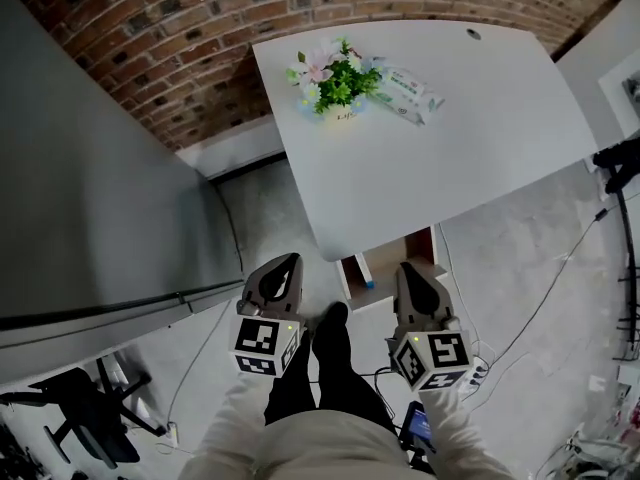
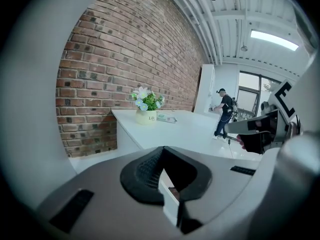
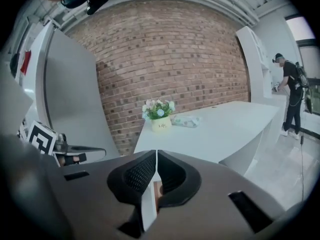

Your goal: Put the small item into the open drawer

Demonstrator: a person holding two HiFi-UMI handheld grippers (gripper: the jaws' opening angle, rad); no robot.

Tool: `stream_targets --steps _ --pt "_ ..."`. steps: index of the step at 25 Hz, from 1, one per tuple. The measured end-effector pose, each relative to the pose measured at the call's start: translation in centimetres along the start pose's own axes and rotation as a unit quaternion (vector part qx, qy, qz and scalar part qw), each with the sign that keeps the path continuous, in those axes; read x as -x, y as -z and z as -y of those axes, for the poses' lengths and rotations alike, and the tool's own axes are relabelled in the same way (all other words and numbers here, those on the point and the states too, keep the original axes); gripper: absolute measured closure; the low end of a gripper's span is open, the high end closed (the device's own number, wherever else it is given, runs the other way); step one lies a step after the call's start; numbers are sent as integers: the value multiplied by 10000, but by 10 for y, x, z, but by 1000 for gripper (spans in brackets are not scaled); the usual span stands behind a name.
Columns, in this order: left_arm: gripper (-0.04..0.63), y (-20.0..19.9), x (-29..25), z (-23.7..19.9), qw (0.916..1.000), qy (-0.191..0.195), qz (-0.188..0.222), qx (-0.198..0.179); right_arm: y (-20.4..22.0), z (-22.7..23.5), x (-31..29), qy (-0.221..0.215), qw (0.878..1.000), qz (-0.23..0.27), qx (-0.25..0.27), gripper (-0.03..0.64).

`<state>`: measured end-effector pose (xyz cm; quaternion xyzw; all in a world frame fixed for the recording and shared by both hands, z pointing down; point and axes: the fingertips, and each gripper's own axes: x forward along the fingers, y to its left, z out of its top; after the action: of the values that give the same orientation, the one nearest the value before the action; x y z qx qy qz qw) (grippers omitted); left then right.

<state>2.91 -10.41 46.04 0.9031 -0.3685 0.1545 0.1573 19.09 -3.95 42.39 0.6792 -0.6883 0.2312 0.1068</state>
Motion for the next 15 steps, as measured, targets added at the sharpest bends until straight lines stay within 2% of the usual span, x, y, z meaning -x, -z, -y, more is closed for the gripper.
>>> stream_targets --steps 7,15 --pt "580 -23 9 1 9996 110 210 -145 -36 -15 29 18 9984 557 131 589" --pt "580 -44 24 8 9982 244 408 -360 -54 -18 57 63 9954 937 198 591"
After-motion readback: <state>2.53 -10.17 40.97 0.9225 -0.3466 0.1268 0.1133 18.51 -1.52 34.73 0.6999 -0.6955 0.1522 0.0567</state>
